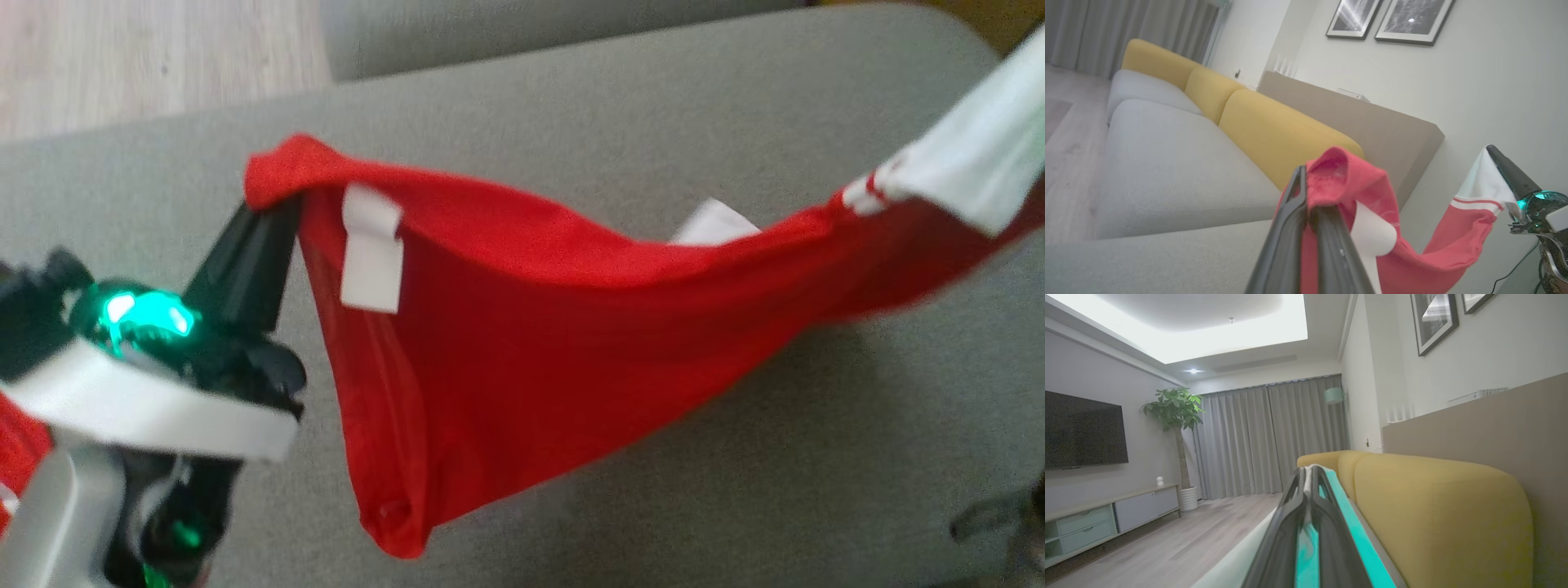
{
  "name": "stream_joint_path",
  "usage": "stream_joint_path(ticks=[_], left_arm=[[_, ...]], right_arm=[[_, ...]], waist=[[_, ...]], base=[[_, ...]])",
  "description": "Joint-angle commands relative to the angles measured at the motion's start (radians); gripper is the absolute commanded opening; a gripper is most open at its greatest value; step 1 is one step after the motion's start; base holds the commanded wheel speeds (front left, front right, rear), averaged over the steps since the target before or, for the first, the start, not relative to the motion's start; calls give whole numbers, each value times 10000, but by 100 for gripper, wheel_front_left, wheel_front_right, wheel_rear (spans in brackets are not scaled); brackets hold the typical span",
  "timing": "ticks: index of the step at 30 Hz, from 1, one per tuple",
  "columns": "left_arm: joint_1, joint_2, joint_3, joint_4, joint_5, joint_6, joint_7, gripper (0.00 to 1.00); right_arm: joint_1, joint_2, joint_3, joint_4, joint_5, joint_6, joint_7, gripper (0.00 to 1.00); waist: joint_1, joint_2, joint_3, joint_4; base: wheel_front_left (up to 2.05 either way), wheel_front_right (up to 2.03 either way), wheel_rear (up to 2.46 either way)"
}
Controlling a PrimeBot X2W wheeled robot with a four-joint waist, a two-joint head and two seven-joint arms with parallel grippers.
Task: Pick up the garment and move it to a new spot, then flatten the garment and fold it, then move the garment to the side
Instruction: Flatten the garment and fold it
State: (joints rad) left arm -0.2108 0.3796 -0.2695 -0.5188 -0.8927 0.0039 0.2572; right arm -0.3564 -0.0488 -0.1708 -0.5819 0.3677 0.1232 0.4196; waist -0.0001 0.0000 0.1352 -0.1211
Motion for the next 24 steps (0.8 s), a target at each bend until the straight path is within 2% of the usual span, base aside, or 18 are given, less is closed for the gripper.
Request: stream_joint_path(ticks=[1,4,7,12,15,19,24], left_arm=[[-725,261,537,-196,-170,114,112,0],[-1388,284,666,436,-459,247,476,0],[-2468,353,837,1496,-651,312,826,0],[-4967,730,1120,3529,-264,145,975,0],[-6512,721,1259,4624,-122,-93,725,0],[-8236,1009,1306,5631,591,-577,-8,0],[-9394,1166,1327,6222,1463,-916,-1457,0]], right_arm=[[-671,-119,306,-41,29,75,181,0],[-1816,-396,437,1049,177,75,317,0],[-3340,-785,858,2584,239,75,-30,0],[-6448,-846,1341,5434,296,75,-1669,0],[-8245,-860,1710,6689,159,75,-2876,0],[-10136,-1142,2342,7688,-5,75,-4110,0],[-11102,-1586,2731,8210,4,75,-4949,0]], waist=[[1,0,410,145],[1,0,1145,284],[1,0,1958,390],[1,0,3168,394],[1,0,3544,411],[1,0,3667,362],[1,0,3720,242]], base=[[0,0,0],[0,0,0],[0,0,0],[0,0,0],[0,0,0],[0,0,0],[0,0,0]])
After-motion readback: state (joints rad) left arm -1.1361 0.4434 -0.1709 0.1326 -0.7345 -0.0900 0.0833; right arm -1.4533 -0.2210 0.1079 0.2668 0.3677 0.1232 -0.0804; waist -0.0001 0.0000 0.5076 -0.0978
